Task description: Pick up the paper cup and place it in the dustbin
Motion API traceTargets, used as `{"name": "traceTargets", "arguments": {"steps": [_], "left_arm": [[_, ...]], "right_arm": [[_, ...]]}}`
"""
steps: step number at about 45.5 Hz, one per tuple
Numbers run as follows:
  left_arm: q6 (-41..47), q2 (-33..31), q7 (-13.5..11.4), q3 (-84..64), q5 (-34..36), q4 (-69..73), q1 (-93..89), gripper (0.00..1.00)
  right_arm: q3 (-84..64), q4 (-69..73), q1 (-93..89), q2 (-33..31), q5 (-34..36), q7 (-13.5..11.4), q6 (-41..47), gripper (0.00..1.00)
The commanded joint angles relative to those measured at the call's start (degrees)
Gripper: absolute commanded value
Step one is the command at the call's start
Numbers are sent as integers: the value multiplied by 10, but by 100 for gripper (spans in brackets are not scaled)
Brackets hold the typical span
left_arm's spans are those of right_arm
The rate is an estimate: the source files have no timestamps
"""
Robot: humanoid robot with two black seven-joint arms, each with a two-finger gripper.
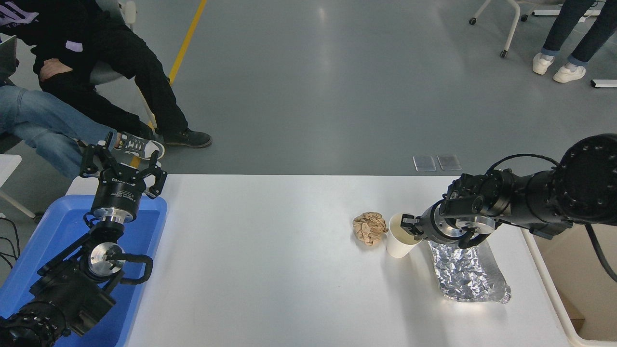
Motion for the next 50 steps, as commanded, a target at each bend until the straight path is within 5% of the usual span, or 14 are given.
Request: {"name": "traceTargets", "arguments": {"steps": [1, 21, 43, 50], "left_arm": [[0, 0, 0, 0, 0, 0, 0, 99], [0, 0, 0, 0, 0, 0, 0, 99], [0, 0, 0, 0, 0, 0, 0, 99], [-1, 0, 0, 0, 0, 0, 0, 99]], "right_arm": [[1, 3, 0, -4, 5, 0, 4, 0], [-23, 133, 109, -59, 8, 0, 18, 0], [-57, 233, 409, -131, 32, 3, 338, 0], [-76, 251, 503, -141, 40, 4, 370, 0]]}}
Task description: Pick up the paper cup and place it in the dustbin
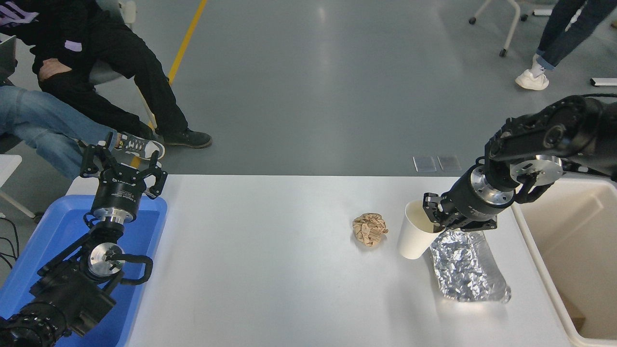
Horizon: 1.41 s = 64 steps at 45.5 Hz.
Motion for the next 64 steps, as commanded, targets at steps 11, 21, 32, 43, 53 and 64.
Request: {"name": "traceTargets", "arguments": {"steps": [11, 21, 32, 43, 53, 64], "left_arm": [[1, 0, 0, 0, 0, 0, 0, 99], [0, 0, 0, 0, 0, 0, 0, 99], [1, 0, 0, 0, 0, 0, 0, 99], [1, 0, 0, 0, 0, 0, 0, 99], [1, 0, 0, 1, 0, 0, 0, 99], [1, 0, 0, 1, 0, 0, 0, 99]], "right_arm": [[-47, 67, 234, -23, 15, 0, 91, 0], [-64, 70, 266, -21, 35, 0, 91, 0], [-76, 71, 281, -21, 35, 0, 91, 0], [-131, 54, 271, -23, 49, 0, 91, 0], [-213, 48, 235, -111, 57, 0, 12, 0], [-217, 6, 94, -182, -31, 0, -117, 0]]}}
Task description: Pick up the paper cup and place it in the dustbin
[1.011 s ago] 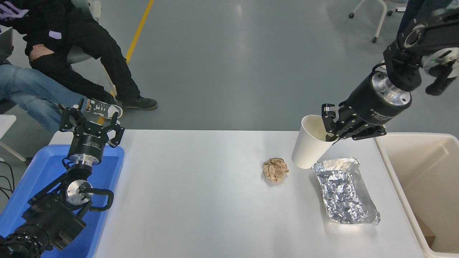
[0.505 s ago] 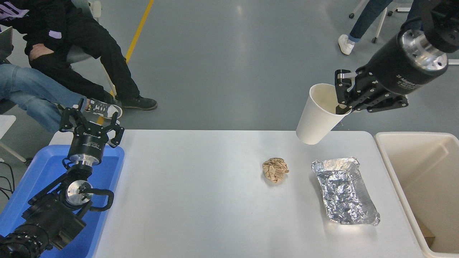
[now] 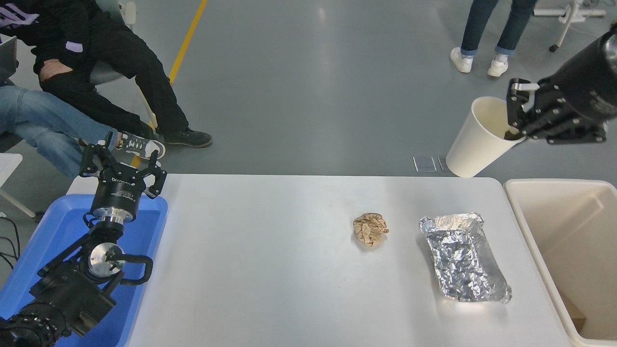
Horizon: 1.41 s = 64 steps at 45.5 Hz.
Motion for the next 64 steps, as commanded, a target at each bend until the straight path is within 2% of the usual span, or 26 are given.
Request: {"name": "traceTargets", "arguments": {"steps": [1, 8, 21, 30, 34, 43, 54, 64], "left_arm": [[0, 0, 0, 0, 0, 0, 0, 99], [0, 0, 0, 0, -1, 0, 0, 99], [0, 0, 0, -1, -1, 0, 0, 99], [0, -1, 0, 0, 0, 0, 0, 99], [0, 0, 0, -1, 0, 0, 0, 99], [0, 0, 0, -1, 0, 0, 0, 99], [0, -1, 0, -1, 0, 0, 0, 99], [0, -1, 0, -1, 0, 0, 0, 99]], "right_arm": [[-13, -44, -125, -81, -67, 0, -113, 0], [37, -114, -238, -124, -76, 1, -156, 0], [106, -293, -450, -121, -79, 4, -204, 0], [178, -408, -560, -120, -134, 6, -214, 0], [217, -469, -632, -117, -138, 6, -237, 0], [284, -609, -774, -73, -140, 3, -251, 0], [292, -726, -886, -28, -136, -1, -270, 0], [343, -744, -930, -17, -128, -5, -289, 0]]}}
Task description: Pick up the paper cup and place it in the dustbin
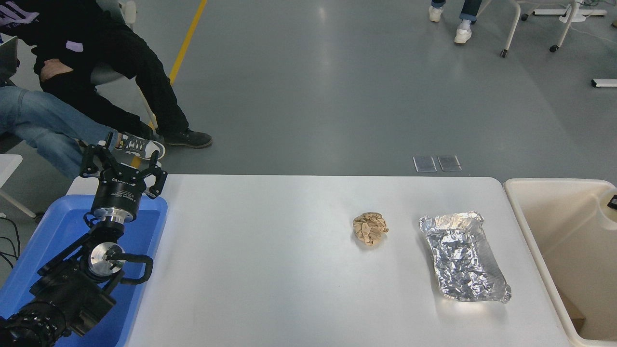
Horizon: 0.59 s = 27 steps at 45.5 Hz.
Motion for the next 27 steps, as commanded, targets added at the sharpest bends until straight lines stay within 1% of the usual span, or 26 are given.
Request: {"name": "traceTargets", "arguments": {"steps": [1, 7, 22, 23, 25, 26, 27], "left_arm": [[0, 0, 0, 0, 0, 0, 0, 99], [0, 0, 0, 0, 0, 0, 0, 99], [0, 0, 0, 0, 0, 0, 0, 99], [0, 0, 0, 0, 0, 0, 0, 99], [0, 0, 0, 0, 0, 0, 0, 99], [0, 0, 0, 0, 0, 0, 0, 99], [0, 0, 0, 0, 0, 0, 0, 99]], "right_arm": [[54, -57, -82, 24, 5, -6, -26, 0], [59, -58, -94, 33, 6, -18, -37, 0], [59, -54, -93, 33, 7, -17, -39, 0], [59, -54, -93, 33, 7, -17, -41, 2], [59, -56, -92, 33, 7, -17, -50, 33], [59, -56, -92, 32, 6, -17, -59, 44], [59, -56, -91, 32, 7, -17, -68, 54]]}}
